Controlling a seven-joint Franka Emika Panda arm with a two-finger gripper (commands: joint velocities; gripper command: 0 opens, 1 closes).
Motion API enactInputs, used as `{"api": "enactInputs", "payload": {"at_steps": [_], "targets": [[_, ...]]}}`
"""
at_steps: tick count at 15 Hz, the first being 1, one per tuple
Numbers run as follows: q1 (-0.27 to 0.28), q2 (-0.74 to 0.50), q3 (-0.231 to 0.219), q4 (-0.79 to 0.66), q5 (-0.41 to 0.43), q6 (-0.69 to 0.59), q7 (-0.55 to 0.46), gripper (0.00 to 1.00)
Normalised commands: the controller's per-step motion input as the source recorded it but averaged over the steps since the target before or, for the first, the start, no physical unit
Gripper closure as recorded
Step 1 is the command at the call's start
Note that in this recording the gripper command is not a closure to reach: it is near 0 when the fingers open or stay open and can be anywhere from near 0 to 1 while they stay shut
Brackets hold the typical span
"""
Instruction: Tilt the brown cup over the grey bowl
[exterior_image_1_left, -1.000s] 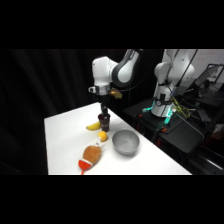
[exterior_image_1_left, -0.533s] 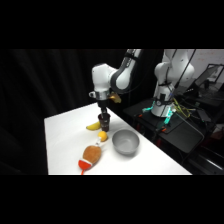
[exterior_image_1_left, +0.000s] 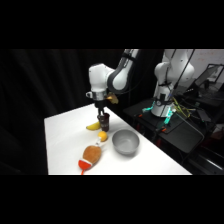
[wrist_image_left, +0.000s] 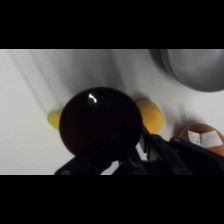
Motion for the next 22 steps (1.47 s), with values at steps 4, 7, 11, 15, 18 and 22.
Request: {"api": "enactInputs", "payload": {"at_steps": [4,7,11,15,18,22], "targets": [[-0.095,0.02,0.078,0.13,0.206,-0.13,-0.15,0.09],[-0.046,-0.20,-0.001,0.05,0.042,-0.20,-0.03,0.09],[0.050,-0.56,-0.074,-0.01,-0.246,-0.34,0.19,0.09],[0.087,-0.53,-0.008,0.01,-0.281,-0.36,0.27,0.09],[0.121,-0.33,0.117,-0.10,-0.099,-0.16,0.15,0.10],[0.165,-0.23,0.143,-0.19,0.158,-0.10,-0.02,0.10]]}}
